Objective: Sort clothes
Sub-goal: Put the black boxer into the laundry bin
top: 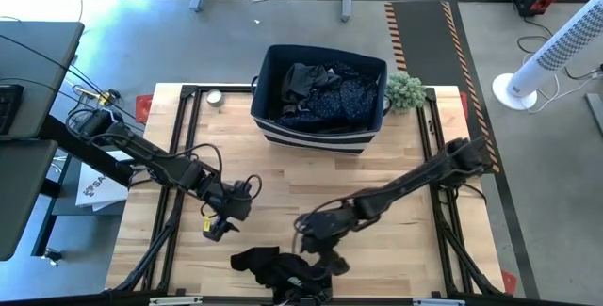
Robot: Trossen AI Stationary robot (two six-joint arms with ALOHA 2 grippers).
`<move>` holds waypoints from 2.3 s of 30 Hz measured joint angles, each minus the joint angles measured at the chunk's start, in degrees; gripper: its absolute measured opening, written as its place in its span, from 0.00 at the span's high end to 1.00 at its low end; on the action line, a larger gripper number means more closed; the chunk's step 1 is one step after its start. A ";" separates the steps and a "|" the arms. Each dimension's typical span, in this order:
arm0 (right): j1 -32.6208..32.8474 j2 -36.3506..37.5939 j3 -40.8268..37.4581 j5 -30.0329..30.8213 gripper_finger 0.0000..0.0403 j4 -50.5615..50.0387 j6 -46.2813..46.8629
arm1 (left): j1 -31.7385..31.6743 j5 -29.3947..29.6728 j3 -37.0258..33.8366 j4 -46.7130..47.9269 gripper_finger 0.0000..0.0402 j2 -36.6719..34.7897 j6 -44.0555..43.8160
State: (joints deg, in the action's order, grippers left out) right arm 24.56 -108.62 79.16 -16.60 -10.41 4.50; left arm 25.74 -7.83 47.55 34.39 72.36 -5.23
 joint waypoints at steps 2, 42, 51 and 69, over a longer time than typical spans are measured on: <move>-0.54 -2.84 2.87 0.00 0.34 0.20 0.01 | 0.00 1.08 0.00 0.00 0.44 0.00 -3.60; -18.84 -6.14 49.24 43.92 0.95 -34.74 -9.55 | 6.69 42.62 34.06 28.74 0.64 -14.22 -42.38; -35.43 1.19 49.22 49.20 0.94 -35.53 -0.75 | 6.64 53.55 36.92 28.92 0.64 -16.88 -29.27; -45.50 -23.14 49.49 25.81 0.88 -57.46 12.09 | 6.54 55.96 36.90 29.05 0.64 -17.27 -29.04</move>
State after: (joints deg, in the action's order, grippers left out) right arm -20.94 -131.76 128.65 9.21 -67.87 16.59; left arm 32.27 48.14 84.44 63.44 55.09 -34.27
